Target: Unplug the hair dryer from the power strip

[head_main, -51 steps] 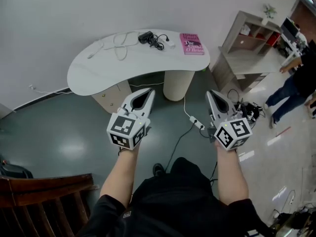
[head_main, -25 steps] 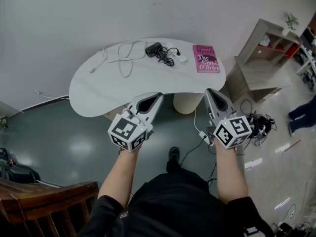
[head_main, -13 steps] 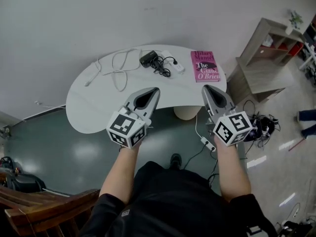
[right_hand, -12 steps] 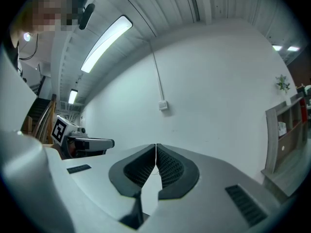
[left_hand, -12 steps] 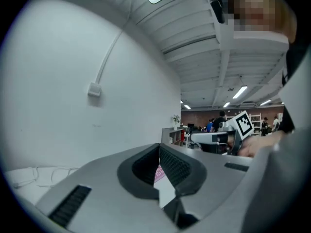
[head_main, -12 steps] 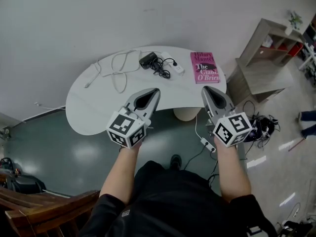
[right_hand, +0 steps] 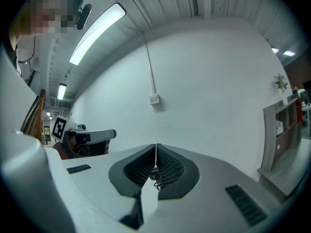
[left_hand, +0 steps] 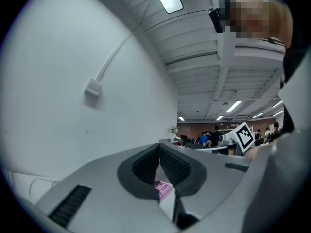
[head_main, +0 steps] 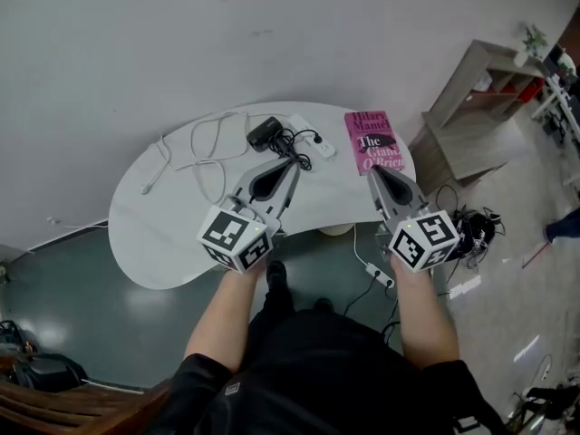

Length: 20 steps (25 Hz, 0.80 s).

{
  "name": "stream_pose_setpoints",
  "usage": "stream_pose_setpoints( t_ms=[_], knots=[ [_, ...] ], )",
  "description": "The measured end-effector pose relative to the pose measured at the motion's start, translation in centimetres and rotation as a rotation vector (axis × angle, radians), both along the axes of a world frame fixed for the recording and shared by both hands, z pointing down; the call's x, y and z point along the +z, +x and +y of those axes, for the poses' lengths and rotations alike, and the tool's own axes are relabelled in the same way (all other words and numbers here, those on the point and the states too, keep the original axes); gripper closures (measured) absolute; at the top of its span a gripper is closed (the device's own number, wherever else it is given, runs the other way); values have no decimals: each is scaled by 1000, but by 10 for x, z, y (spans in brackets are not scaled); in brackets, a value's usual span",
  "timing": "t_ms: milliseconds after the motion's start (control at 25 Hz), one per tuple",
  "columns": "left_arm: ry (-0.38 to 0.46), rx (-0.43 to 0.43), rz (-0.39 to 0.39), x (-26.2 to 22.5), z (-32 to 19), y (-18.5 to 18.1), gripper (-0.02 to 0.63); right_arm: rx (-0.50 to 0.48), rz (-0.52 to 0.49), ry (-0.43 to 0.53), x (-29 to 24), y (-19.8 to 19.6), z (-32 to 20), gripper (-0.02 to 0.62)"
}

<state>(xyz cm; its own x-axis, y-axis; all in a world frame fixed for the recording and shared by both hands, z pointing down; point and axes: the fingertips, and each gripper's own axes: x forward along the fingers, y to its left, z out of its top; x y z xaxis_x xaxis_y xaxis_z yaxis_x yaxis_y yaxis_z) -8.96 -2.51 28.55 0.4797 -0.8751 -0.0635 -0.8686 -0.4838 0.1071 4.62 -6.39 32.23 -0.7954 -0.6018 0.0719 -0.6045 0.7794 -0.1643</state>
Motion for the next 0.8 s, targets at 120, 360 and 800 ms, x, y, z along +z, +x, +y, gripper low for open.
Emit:
stream_pose_setpoints(
  t_ms=[120,360,800],
  knots=[
    [-17,39,-15,1,-28,-26,592,23,-1,-3,-4,-28,-25,560],
    [-97,201,-60,26,-77,-65,594,70,13,8,-8,-90,-75,560],
    [-105,198,-104,55,-152,-103,594,131,111,-59,27,-119,-120,560]
  ],
)
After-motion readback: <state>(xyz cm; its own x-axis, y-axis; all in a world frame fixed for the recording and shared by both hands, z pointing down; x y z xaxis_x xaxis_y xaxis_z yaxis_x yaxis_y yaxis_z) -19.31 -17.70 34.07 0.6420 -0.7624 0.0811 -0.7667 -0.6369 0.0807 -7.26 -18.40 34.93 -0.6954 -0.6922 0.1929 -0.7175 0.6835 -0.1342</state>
